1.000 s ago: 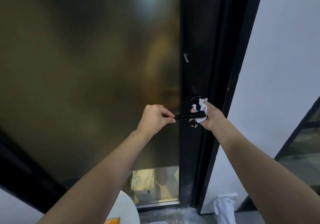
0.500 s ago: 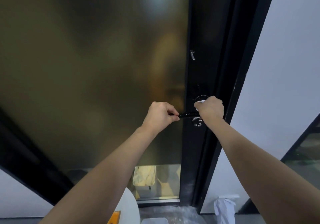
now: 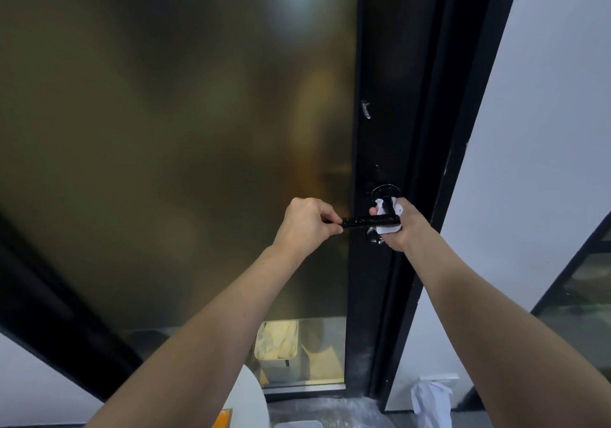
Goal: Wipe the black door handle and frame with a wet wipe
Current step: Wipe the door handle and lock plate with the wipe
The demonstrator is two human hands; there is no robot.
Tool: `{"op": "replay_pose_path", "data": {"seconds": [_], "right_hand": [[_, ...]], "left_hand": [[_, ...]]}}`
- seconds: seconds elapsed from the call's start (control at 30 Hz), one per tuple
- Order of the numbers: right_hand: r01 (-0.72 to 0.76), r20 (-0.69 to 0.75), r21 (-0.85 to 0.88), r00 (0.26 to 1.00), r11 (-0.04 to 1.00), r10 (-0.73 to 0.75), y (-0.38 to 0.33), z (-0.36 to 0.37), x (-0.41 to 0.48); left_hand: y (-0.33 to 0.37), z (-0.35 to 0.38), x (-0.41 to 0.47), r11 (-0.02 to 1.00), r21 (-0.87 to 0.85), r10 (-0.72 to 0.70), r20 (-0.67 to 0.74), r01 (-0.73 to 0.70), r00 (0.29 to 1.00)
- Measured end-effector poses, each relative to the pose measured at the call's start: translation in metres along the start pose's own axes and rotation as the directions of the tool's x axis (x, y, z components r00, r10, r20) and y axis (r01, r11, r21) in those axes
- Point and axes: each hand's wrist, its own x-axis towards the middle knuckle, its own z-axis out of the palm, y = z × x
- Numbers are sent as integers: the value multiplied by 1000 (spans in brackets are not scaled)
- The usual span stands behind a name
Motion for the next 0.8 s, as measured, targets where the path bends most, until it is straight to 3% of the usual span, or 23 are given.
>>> {"op": "replay_pose_path", "data": {"seconds": [0.13, 0.33, 0.47, 0.53, 0.6, 0.73, 0.8], "right_hand": [[5, 44, 53, 999, 999, -7, 0, -1, -3], [106, 136, -106, 987, 989, -91, 1, -1, 2], [150, 14, -314, 988, 938, -153, -6, 1, 3], [211, -106, -567, 940, 796, -325, -7, 3, 0], [260, -106, -775, 846, 576, -523, -4, 6, -5], [312, 141, -945, 664, 101, -734, 3, 10, -4], [267, 210, -963, 655, -38, -725, 2, 14, -3]], "left_hand": [[-1, -1, 1, 1000, 4, -3, 4, 3, 1000], [-1, -1, 1, 1000, 9, -11, 11, 11, 1000], [0, -2, 1, 1000, 10, -15, 14, 15, 1000], [0, -2, 1, 1000, 10, -20, 15, 20, 1000], [-1, -2, 0, 1000, 6, -25, 15, 25, 1000], [1, -2, 1, 1000, 6, -21, 14, 21, 1000], [1, -3, 0, 1000, 9, -18, 16, 18, 1000]]}}
